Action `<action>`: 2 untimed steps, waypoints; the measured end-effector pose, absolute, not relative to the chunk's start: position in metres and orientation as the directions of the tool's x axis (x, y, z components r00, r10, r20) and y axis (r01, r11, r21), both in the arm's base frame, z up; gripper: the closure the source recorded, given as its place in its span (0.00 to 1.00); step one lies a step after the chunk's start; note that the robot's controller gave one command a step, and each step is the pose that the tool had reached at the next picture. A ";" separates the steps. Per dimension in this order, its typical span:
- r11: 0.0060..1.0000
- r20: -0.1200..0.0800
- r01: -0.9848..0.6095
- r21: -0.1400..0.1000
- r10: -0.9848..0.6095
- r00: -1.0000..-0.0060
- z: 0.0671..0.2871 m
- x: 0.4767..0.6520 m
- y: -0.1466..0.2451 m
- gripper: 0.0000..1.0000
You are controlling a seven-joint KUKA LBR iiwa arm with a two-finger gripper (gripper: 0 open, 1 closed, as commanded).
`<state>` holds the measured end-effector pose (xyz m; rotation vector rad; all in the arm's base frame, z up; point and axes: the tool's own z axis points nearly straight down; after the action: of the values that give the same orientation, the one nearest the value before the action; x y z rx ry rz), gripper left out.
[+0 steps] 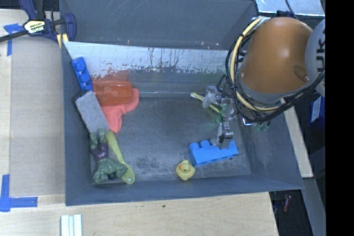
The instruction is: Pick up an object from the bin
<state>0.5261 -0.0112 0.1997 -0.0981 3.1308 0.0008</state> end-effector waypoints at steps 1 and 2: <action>0.999 -0.007 0.050 0.000 0.050 -0.999 0.155 0.494 0.007 0.00; 0.978 -0.018 -0.209 -0.006 -0.209 -0.978 0.103 0.486 -0.013 0.00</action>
Offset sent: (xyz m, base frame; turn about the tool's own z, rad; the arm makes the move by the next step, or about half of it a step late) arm -0.0433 -0.0116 -0.1152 -0.1905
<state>0.4861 -0.0128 0.1033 -0.3275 3.1060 -0.0060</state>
